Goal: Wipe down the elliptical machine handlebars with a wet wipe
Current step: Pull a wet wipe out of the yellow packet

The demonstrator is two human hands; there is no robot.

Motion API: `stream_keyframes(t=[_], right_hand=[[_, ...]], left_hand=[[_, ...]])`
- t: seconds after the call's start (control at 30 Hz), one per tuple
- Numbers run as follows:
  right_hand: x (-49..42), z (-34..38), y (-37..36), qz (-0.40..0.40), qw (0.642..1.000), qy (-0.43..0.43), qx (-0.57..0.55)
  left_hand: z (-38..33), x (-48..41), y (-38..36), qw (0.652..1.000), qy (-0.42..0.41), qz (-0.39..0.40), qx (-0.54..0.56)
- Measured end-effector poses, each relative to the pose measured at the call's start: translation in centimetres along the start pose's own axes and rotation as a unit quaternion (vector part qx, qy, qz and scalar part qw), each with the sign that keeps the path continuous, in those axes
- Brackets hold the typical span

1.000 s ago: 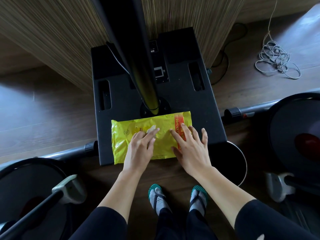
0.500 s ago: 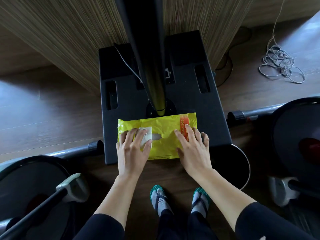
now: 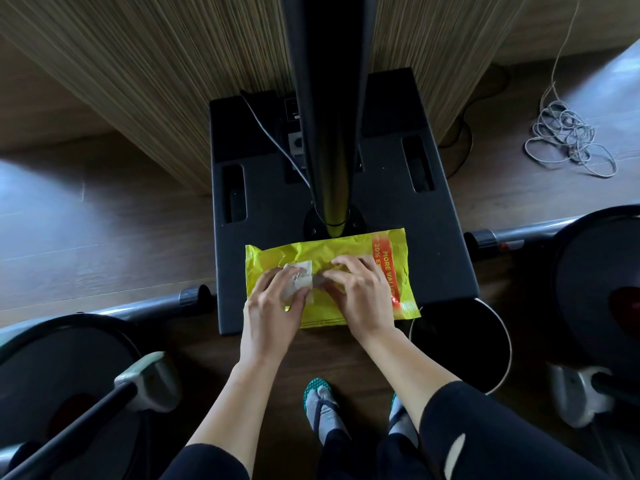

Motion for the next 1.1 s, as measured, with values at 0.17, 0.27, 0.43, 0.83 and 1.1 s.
stream_keyframes(t=[0.17,0.27,0.43,0.83,1.1], right_hand=[[0.2,0.2,-0.1,-0.019,0.999,0.031,0.023],[0.4,0.1,-0.1,-0.041,0.998,0.031,0.028],[0.6,0.0,-0.5,-0.048,0.998,0.034,0.029],[1.9,-0.4,1.0,-0.062,0.992,-0.014,-0.108],[1.3,0.3,0.9,-0.058,0.998,0.003,-0.02]], left_hand=[[0.5,0.2,0.2,1.0,0.015,-0.009,0.006],[0.6,0.2,0.2,1.0,0.016,-0.01,0.012],[0.5,0.2,0.3,1.0,0.021,-0.008,0.01],[0.9,0.3,0.3,1.0,0.004,-0.005,0.029],[0.9,0.3,0.4,0.999,0.013,0.0,0.038]])
Point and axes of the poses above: each hand's wrist, its own x-axis away from the middle knuckle, its own y-axis out of the back of the hand, z = x × y, the point moved 6 cm from there along -x, towards the middle knuckle, and after that the axes turned 1 degree about -x, right-handed, at the moved point
